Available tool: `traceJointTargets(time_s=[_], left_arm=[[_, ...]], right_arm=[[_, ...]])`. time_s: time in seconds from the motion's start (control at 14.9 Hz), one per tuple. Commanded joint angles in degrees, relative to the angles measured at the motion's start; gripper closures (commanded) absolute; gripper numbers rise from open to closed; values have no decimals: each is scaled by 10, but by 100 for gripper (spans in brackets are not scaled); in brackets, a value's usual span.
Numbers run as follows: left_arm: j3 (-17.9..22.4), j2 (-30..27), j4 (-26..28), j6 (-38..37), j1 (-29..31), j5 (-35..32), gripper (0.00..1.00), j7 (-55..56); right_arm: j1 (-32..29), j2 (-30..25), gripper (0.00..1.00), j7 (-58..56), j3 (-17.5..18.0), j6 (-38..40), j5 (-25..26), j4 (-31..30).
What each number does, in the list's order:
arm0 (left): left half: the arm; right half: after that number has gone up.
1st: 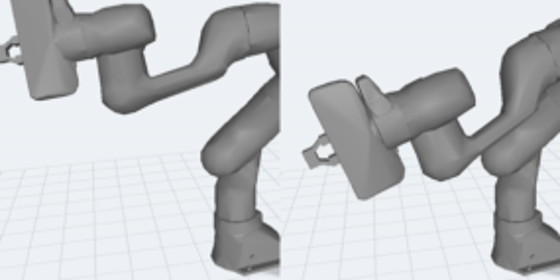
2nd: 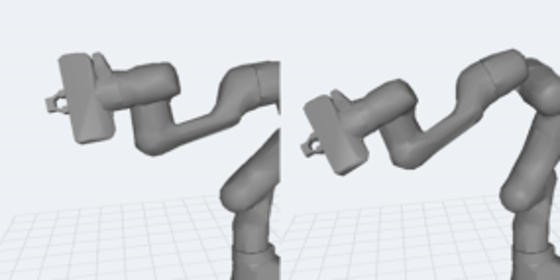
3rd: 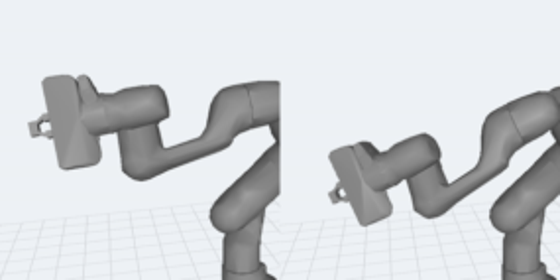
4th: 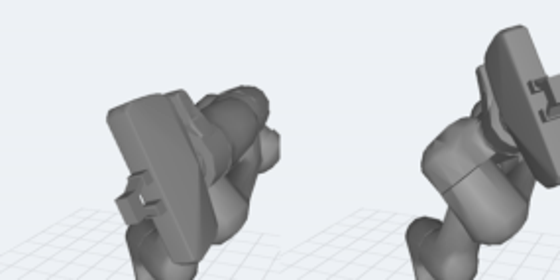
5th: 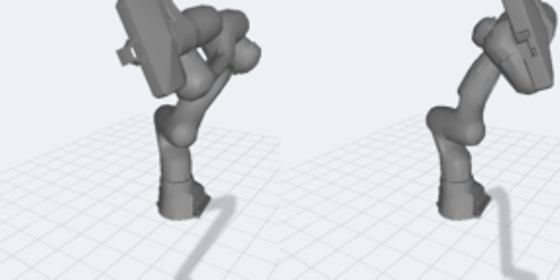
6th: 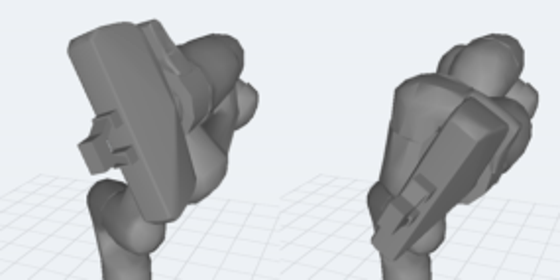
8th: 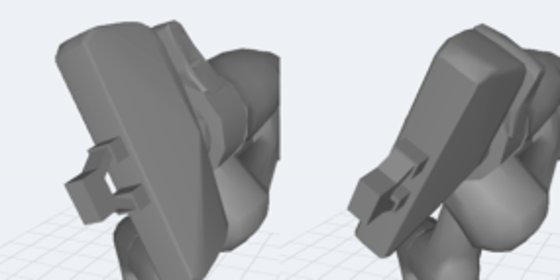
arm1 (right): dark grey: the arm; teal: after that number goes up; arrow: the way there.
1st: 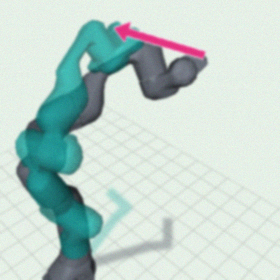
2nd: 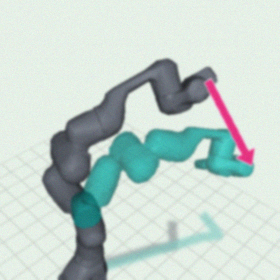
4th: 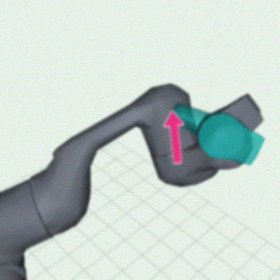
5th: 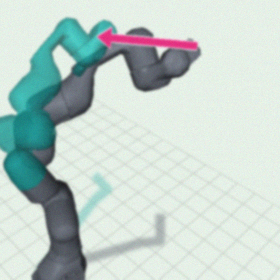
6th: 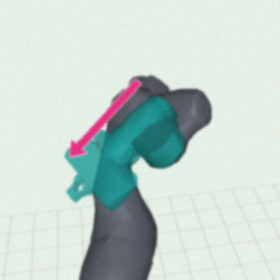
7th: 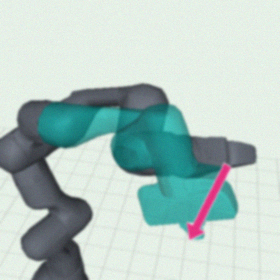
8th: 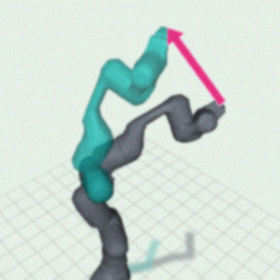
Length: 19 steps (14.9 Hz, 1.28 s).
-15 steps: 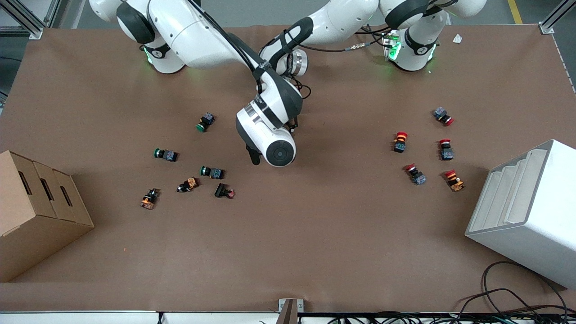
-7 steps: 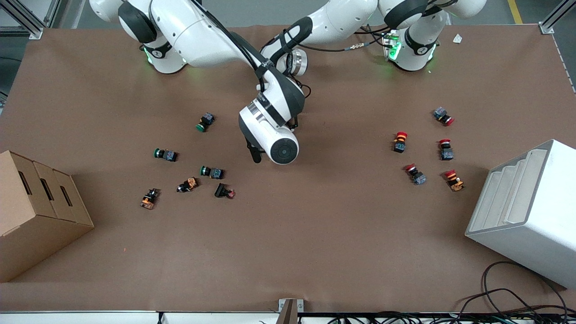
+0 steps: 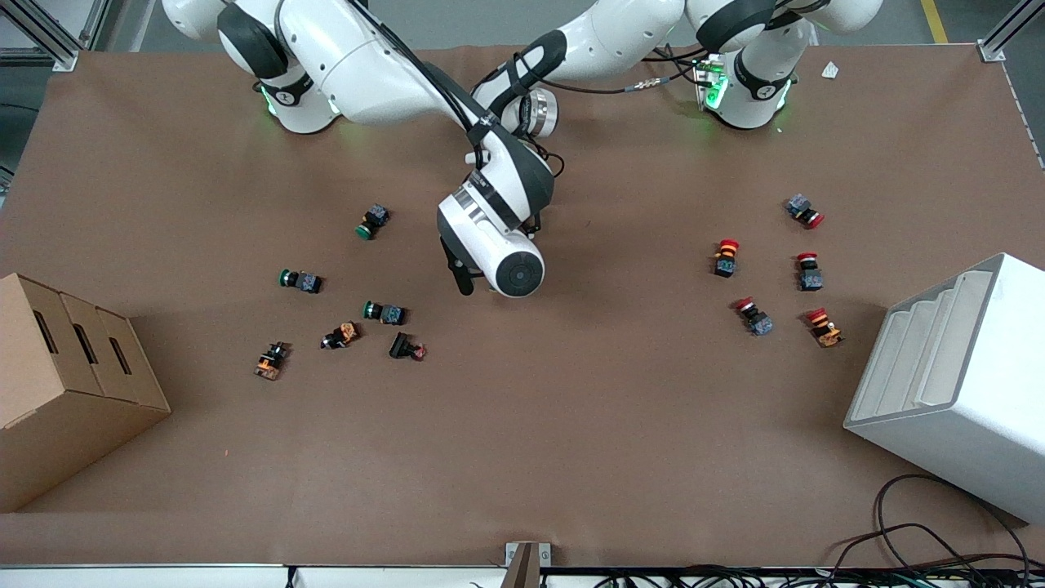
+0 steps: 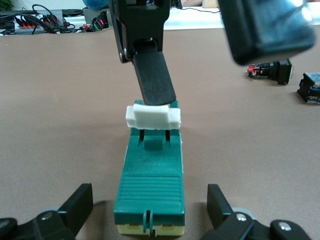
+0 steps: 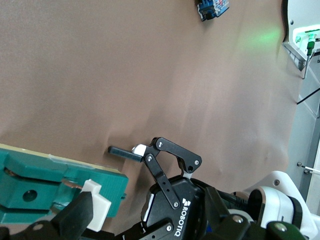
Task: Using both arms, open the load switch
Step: 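Push the white lever over with the right gripper fingertip, then lift the right gripper away from the switch lever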
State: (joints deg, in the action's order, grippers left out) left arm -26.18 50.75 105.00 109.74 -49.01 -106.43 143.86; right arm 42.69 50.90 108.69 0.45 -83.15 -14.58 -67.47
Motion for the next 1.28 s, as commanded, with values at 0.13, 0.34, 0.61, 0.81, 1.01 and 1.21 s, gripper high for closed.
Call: traceJointTargets(time_s=[0.13, 0.34, 0.61, 0.81, 1.01, 1.21], left_arm=[[7, 18, -1, -8, -6, -2, 0, 8], [7, 18, 0, -9, -6, -1, 0, 8], [7, 15, -1, -9, -6, -1, 0, 6], [2, 6, -7, -8, -5, 19, 0, 0], [-4, -2, -11, -8, -4, 53, 0, -30], [-20, -18, -43, -8, 4, 131, 0, -107]], right_arm=[[19, -4, 0, -5, -2, -22, 11, -29], [23, -4, 0, -5, -2, -25, 11, -37], [20, -5, 0, -5, -3, -24, 12, -35], [13, -11, 0, -21, -5, -18, 14, -32], [-15, -29, 0, -82, -11, -17, 24, -28], [-52, -61, 0, -187, -10, -15, 64, -22]])
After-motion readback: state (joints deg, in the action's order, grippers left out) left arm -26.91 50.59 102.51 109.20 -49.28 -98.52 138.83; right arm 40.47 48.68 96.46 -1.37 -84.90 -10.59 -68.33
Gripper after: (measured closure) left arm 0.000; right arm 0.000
